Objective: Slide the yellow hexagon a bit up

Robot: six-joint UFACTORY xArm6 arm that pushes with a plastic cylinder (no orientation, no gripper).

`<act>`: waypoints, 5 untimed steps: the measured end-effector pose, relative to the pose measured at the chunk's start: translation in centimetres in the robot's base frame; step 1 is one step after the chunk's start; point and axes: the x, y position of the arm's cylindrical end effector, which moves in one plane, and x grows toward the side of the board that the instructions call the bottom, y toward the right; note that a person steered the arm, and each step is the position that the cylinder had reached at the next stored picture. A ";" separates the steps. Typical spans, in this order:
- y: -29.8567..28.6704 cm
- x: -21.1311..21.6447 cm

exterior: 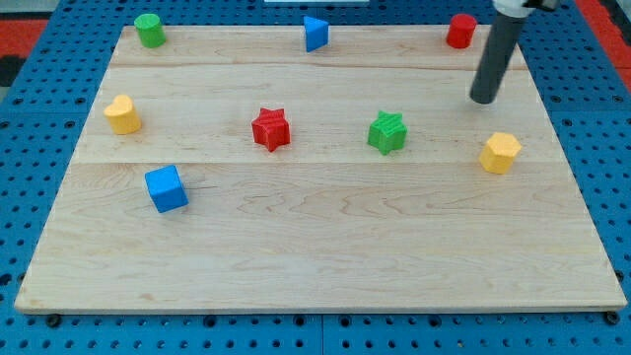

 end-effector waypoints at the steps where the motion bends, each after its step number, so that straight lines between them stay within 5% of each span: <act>1: 2.2 3.5; 4: 3.7 14.8; 5: 2.1 15.2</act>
